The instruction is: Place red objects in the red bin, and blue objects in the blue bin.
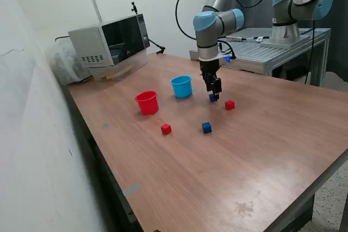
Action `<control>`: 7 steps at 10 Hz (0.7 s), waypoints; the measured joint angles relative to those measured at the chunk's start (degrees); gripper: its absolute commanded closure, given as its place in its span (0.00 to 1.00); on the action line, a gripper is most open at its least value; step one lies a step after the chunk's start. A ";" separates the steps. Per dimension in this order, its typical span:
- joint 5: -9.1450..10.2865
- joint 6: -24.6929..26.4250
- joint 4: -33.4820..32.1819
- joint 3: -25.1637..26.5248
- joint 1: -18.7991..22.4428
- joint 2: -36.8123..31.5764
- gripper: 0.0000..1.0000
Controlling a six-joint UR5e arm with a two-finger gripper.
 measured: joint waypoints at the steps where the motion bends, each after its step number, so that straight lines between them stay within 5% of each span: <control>1: -0.02 0.00 0.02 -0.19 -0.02 0.35 1.00; 5: 0.01 -2.34 0.75 -1.23 0.06 -0.02 1.00; 7: 0.14 -4.21 3.55 -1.89 0.54 -5.59 1.00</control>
